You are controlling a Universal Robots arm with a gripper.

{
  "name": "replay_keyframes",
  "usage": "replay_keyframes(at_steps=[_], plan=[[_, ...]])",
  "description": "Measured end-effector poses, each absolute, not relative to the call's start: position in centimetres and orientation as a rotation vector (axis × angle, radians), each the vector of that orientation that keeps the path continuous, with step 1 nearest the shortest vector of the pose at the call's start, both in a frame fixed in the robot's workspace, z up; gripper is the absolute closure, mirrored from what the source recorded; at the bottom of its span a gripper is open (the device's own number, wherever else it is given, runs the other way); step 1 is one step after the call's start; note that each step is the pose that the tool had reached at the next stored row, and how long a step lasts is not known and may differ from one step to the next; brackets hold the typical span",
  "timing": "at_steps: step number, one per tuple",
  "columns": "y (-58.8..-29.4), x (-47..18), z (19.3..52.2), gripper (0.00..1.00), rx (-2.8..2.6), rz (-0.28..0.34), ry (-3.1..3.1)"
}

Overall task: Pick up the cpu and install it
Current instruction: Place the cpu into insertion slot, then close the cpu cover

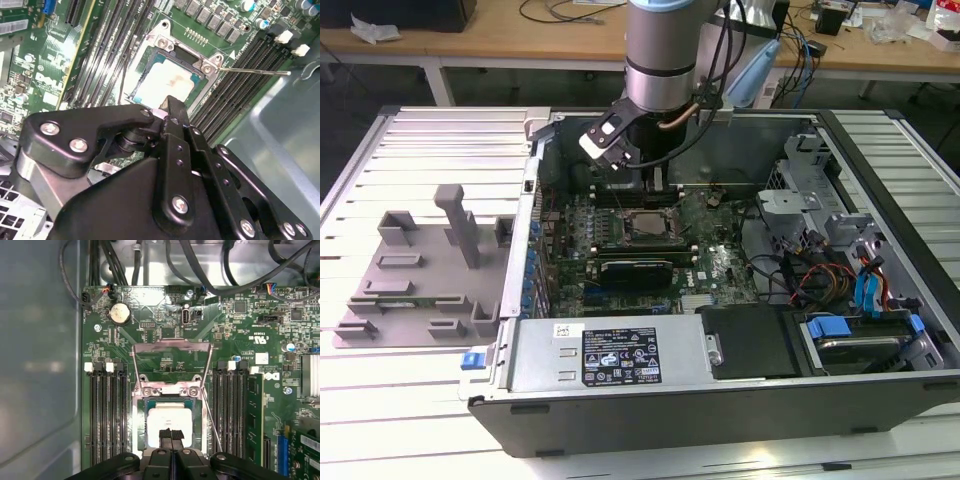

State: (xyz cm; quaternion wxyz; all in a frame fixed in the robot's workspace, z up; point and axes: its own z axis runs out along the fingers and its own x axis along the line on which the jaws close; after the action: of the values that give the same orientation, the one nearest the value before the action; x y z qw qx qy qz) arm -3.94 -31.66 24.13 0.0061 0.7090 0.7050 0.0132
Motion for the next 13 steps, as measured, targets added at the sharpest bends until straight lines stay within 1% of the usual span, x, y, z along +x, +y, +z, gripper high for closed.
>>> replay_keyframes(at_steps=[13], plan=[[-31.96,-3.94,24.13,0.89,2.220,0.041,2.205]])
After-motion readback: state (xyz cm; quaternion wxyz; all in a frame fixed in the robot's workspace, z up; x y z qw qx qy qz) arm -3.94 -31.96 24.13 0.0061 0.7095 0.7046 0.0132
